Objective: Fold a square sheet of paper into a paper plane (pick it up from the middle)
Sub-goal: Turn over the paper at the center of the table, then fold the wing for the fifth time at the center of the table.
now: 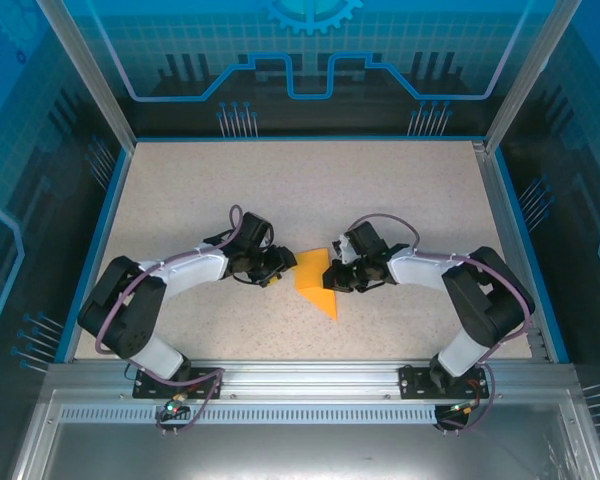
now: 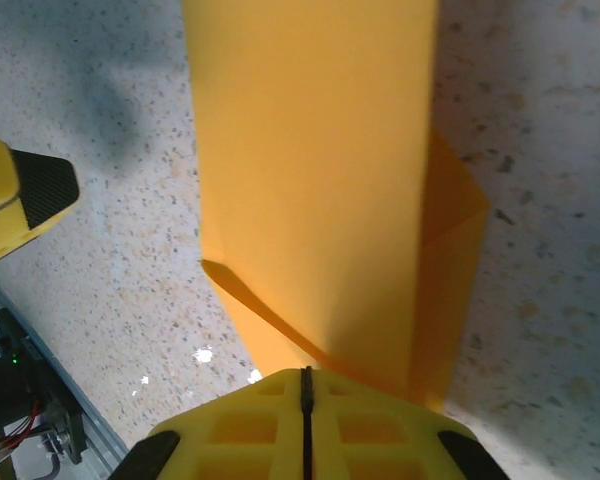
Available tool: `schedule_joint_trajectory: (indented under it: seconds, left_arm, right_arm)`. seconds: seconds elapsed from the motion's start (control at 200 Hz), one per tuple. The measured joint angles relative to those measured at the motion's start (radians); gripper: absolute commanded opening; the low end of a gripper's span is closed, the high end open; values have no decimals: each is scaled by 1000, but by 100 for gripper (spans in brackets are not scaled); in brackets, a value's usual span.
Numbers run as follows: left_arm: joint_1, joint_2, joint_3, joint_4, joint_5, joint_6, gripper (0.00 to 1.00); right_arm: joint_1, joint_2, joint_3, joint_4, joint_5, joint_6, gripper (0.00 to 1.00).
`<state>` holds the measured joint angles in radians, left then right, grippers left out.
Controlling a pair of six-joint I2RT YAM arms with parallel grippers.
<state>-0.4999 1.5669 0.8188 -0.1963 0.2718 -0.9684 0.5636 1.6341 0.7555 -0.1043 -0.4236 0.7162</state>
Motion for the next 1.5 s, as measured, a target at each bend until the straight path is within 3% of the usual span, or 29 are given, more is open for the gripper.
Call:
schedule_joint_trajectory:
  seconds: [0.23,0.645,1.495]
  left_arm:
    - [0,36,23,5,27,2,54]
    - [0,91,43,26,72,2,55]
    - [0,187,45,160,153,-55,45]
  right_arm:
    - [-22,39,-36,34,-6,-3,9]
    - [-91,73,-117,219,-150,24,9]
    - [-100,77,-122,232,-165,28,10]
